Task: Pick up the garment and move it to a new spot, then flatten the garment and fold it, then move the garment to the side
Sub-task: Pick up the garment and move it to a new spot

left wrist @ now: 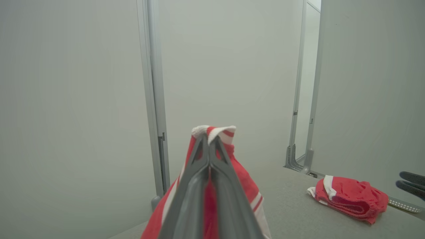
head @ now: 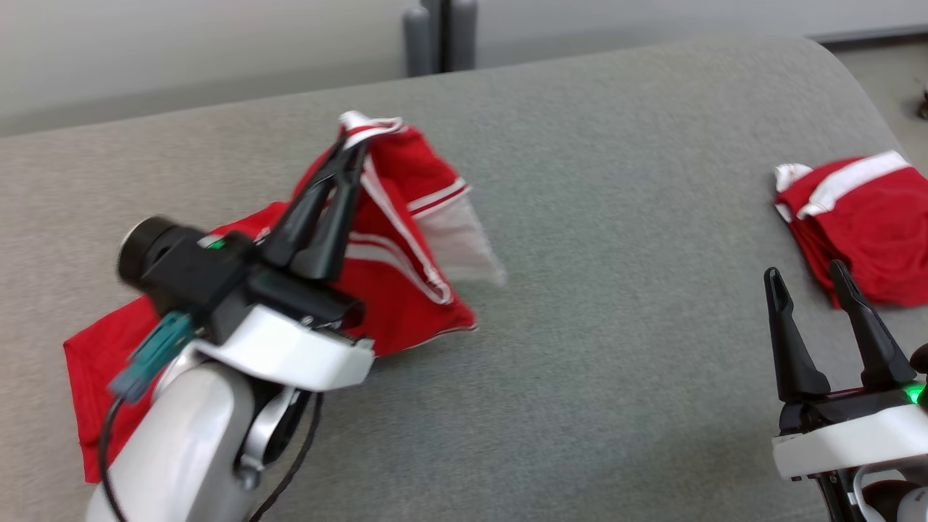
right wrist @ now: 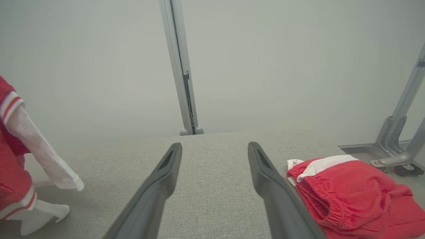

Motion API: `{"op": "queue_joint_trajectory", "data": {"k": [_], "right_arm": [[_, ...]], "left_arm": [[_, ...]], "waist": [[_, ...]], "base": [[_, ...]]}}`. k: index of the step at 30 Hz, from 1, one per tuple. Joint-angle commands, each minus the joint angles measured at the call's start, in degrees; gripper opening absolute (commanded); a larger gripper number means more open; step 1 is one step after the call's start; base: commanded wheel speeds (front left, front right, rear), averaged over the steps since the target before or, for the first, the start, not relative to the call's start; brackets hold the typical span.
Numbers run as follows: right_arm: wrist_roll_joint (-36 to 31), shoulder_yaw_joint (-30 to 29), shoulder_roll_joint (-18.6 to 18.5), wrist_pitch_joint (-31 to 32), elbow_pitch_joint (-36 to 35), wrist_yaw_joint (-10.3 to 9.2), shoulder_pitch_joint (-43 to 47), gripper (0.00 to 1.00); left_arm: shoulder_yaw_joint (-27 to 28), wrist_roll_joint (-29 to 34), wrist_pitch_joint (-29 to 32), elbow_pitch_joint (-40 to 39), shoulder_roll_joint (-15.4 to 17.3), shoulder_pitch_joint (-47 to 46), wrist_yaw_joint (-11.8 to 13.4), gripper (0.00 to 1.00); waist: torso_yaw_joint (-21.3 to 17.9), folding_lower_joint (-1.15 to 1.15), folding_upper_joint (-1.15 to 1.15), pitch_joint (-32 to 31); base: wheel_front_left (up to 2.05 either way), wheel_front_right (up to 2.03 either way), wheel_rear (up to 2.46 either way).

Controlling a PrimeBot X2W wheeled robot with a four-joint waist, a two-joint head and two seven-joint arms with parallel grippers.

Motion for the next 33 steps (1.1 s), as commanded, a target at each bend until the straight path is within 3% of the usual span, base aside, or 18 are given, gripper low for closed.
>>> {"op": "queue_joint_trajectory", "data": {"k": [1, 6, 15, 16, 17, 18, 26, 33], "right_arm": [[0.65, -0.19, 0.16, -0.93, 0.5, -0.01, -0.77, 1.0], [1.83, 0.15, 0.78, -3.21, 2.2, -0.01, -0.99, 1.0], [3.89, 1.54, 1.02, -6.53, 5.33, -0.01, -2.19, 1.0], [4.24, 1.6, 1.03, -6.89, 5.85, -0.01, -2.21, 1.0], [4.51, 1.68, 1.02, -7.19, 6.32, -0.01, -2.24, 1.0], [4.71, 1.67, 1.01, -7.55, 6.65, -0.01, -2.26, 1.0], [3.15, 1.18, 1.0, -7.42, 8.37, -0.01, -1.58, 1.0], [0.87, -0.04, 0.98, -5.14, 7.09, -0.01, -0.15, 1.0]], "left_arm": [[-1.25, 0.4, 0.44, 1.36, -0.73, -2.27, -1.01, 0.0], [-5.59, 0.34, 2.05, 7.25, -3.05, -6.23, -4.19, 0.0], [-10.53, -0.58, 2.97, 20.55, -5.74, -9.52, -8.49, 0.0], [-10.71, -0.92, 2.62, 21.88, -6.06, -9.7, -8.69, 0.26], [-10.99, -0.91, 2.57, 23.15, -6.13, -9.72, -8.89, 0.68], [-11.24, -0.88, 2.42, 24.26, -6.21, -9.79, -9.04, 1.0], [-10.72, -1.43, -1.88, 26.1, -6.01, -7.14, -8.23, 1.0], [-5.65, -3.77, -5.74, 23.96, -3.34, -1.79, -4.03, 1.0]], "waist": [[-3.61, 0.0, 0.0, 3.2], [-7.28, 0.0, 0.0, 6.51], [-10.49, 0.0, 0.0, 9.47], [-10.65, 0.0, 0.0, 9.54], [-10.74, 0.0, 0.0, 9.54], [-10.76, 0.0, 0.0, 9.46], [-8.36, 0.0, 0.0, 5.3], [-3.35, 0.0, 0.0, 0.3]], "base": [[0.0, 0.0, 0.0], [0.0, 0.0, 0.0], [0.0, 0.0, 0.0], [0.0, 0.0, 0.0], [0.0, 0.0, 0.0], [0.0, 0.0, 0.0], [0.0, 0.0, 0.0], [0.0, 0.0, 0.0]]}}
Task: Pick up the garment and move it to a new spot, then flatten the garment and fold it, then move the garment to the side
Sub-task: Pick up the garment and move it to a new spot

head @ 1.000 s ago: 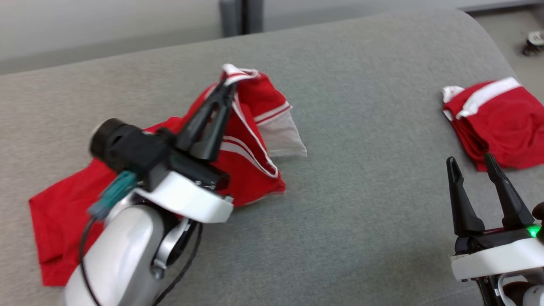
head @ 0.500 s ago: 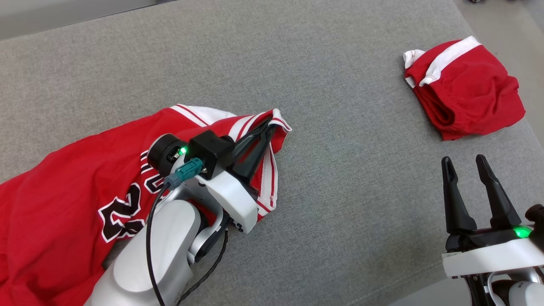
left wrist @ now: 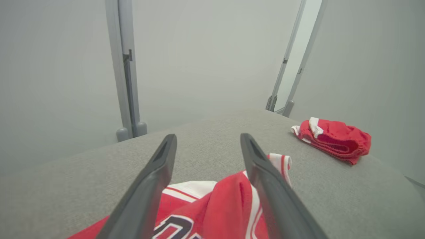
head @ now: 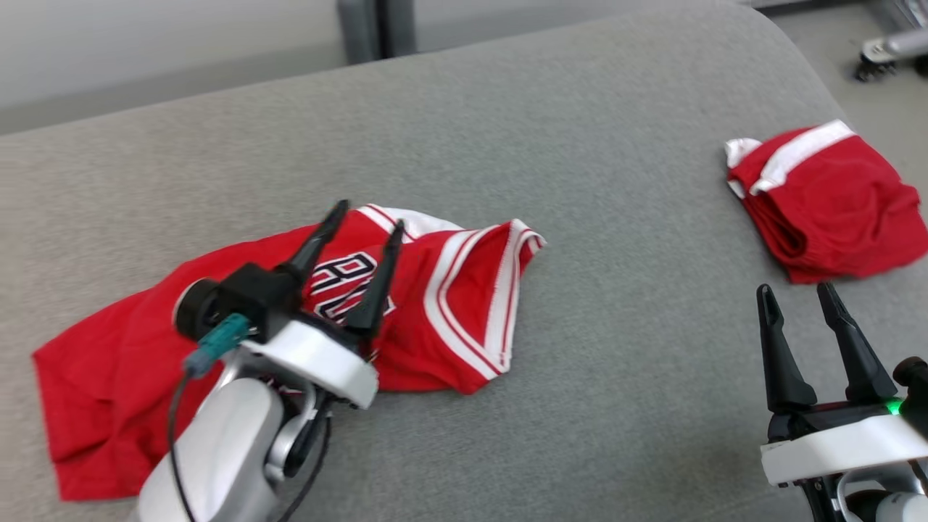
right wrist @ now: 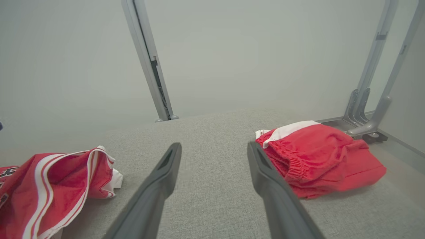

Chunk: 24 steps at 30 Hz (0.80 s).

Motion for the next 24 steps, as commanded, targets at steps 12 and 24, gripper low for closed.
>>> {"op": "queue_joint_trajectory", "data": {"k": [12, 24], "right_arm": [[-2.44, -1.01, -0.91, 4.61, -3.48, -0.01, 3.29, 1.0], [-2.59, -0.86, -1.84, 6.83, -4.25, -0.01, 6.09, 1.0]], "left_arm": [[12.21, -5.52, -4.04, -4.51, 6.06, 11.85, 5.49, 1.0], [15.51, -6.95, -4.46, -9.31, 9.49, 22.67, 6.08, 1.0]], "waist": [[11.43, 0.0, 0.0, -7.48], [15.74, 0.0, 0.0, -11.43]], "base": [[0.0, 0.0, 0.0], [0.0, 0.0, 0.0]]}}
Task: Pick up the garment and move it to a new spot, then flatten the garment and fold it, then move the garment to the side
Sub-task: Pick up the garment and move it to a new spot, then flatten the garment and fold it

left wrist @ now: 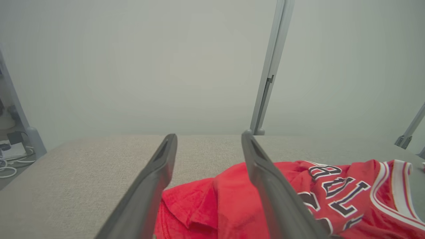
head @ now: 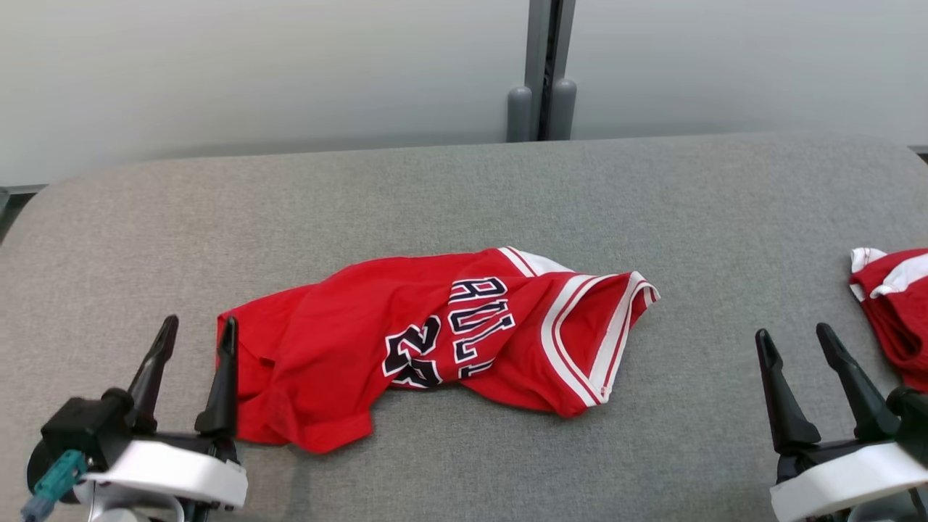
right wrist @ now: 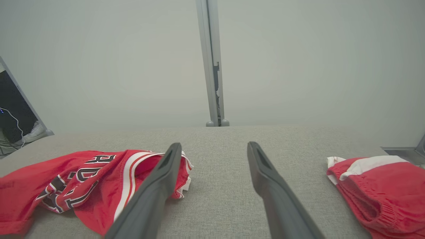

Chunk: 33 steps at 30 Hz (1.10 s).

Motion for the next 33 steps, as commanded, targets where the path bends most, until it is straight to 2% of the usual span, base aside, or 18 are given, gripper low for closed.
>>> {"op": "queue_joint_trajectory", "data": {"k": [1, 15, 33], "right_arm": [[-0.26, 0.07, -0.44, 0.23, -0.19, -0.01, 0.7, 1.0], [-0.73, -0.76, -0.07, 1.66, -0.64, -0.01, 5.03, 1.0], [-0.94, -1.31, 0.62, 2.19, -1.91, -0.01, 5.42, 1.0]], "left_arm": [[0.17, -0.49, -0.33, -0.57, 0.1, 1.01, 0.39, 1.0], [0.23, -1.42, 1.47, -4.88, 0.9, 9.13, 3.2, 1.0], [-0.32, -1.76, 2.72, -6.27, 1.51, 9.98, 4.09, 1.0]], "waist": [[0.54, 0.0, 0.0, -0.92], [0.47, 0.0, 0.0, -4.6], [0.26, 0.0, 0.0, -4.36]], "base": [[0.0, 0.0, 0.0], [0.0, 0.0, 0.0], [0.0, 0.0, 0.0]]}}
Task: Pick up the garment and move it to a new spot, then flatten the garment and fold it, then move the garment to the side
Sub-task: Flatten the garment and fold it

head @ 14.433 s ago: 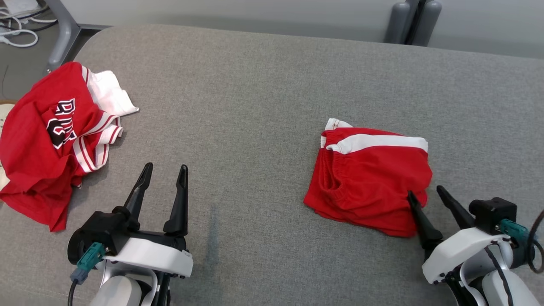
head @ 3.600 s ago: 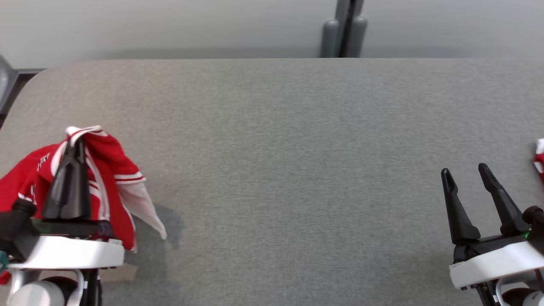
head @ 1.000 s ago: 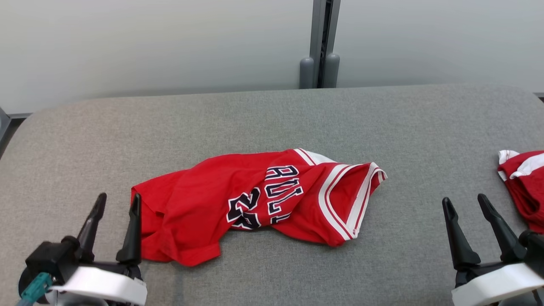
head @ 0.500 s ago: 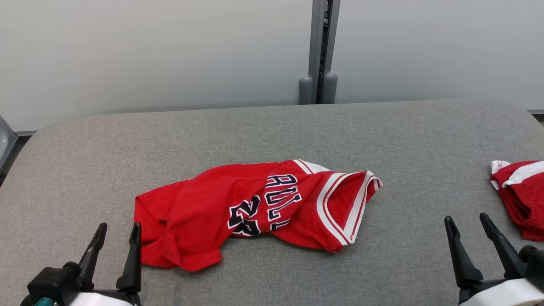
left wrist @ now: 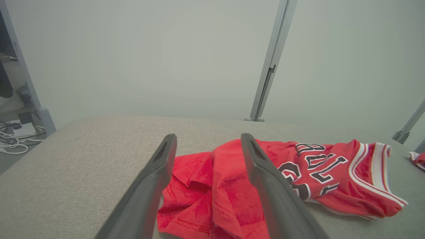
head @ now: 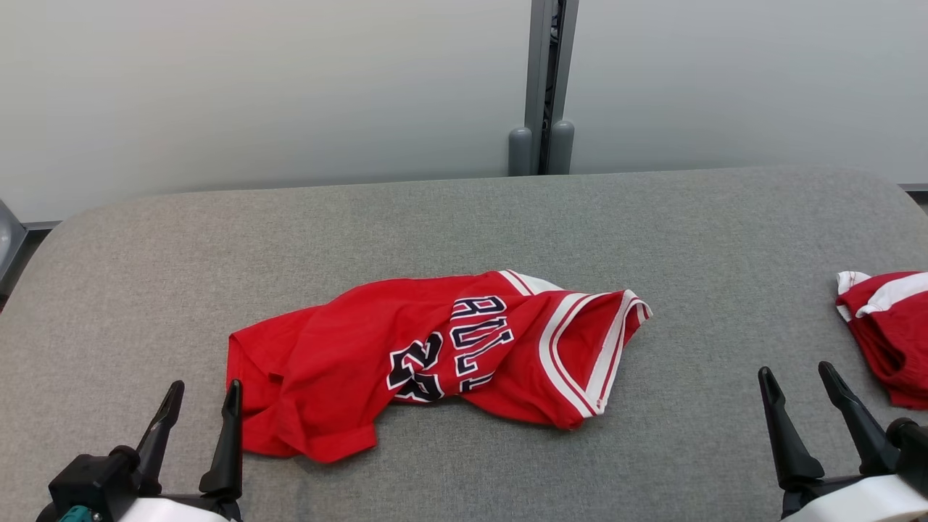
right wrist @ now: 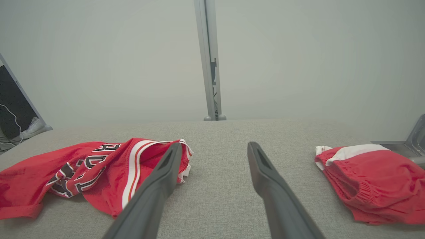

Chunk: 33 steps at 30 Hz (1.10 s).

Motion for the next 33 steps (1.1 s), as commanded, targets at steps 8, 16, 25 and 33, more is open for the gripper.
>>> {"op": "queue_joint_trajectory", "data": {"k": [8, 16, 25, 33], "right_arm": [[0.03, -0.27, 0.03, -0.21, -0.17, -0.01, -0.11, 1.0], [0.21, 0.24, -0.28, -0.12, 0.01, -0.01, -0.93, 1.0], [1.11, 10.7, -3.81, 2.05, 3.94, -0.01, -5.43, 1.0], [2.75, 21.27, -7.48, 0.93, 12.47, -0.02, -10.69, 1.0]], "left_arm": [[-0.11, -0.1, 0.3, -0.32, 0.5, -0.09, 0.49, 1.0], [-0.45, -0.17, 0.34, -0.4, 0.22, -1.19, 0.63, 1.0], [-0.92, 0.58, -0.16, -0.53, -0.45, -4.67, 0.13, 1.0], [-1.39, 0.91, -1.37, 1.11, -2.01, -7.97, -0.83, 1.0]], "waist": [[0.15, 0.0, 0.0, 0.3], [0.78, 0.0, 0.0, 1.02], [2.93, 0.0, 0.0, 5.23], [5.53, 0.0, 0.0, 9.75]], "base": [[0.0, 0.0, 0.0], [0.0, 0.0, 0.0], [0.0, 0.0, 0.0], [0.0, 0.0, 0.0]]}}
